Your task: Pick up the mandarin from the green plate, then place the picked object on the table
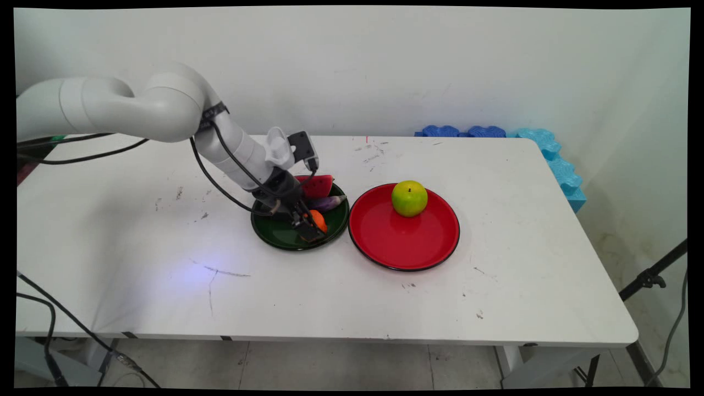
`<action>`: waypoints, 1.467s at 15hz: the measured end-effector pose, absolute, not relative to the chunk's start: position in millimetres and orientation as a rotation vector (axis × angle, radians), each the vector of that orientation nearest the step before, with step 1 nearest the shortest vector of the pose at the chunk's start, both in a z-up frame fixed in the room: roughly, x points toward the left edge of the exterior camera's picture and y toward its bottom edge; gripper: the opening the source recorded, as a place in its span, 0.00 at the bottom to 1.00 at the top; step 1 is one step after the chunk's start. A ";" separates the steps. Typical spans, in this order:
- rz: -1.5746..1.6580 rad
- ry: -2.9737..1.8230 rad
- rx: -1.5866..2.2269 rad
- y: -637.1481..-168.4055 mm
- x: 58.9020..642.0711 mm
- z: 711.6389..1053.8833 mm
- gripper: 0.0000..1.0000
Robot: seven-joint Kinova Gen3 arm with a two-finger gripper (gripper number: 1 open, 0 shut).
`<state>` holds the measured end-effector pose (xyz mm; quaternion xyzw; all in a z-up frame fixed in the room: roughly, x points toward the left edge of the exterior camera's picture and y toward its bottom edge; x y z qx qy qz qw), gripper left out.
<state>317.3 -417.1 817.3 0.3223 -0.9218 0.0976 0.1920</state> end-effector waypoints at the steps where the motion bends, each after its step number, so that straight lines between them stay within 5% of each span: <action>1: 0.267 -2.593 0.901 -417.4 316.6 815.8 1.00; 9: 0.242 -2.622 0.869 -418.4 317.5 818.8 1.00; 10: 0.242 -2.624 0.865 -419.2 318.1 820.3 0.00; 22: 0.246 -2.647 0.790 -424.2 319.7 835.6 0.00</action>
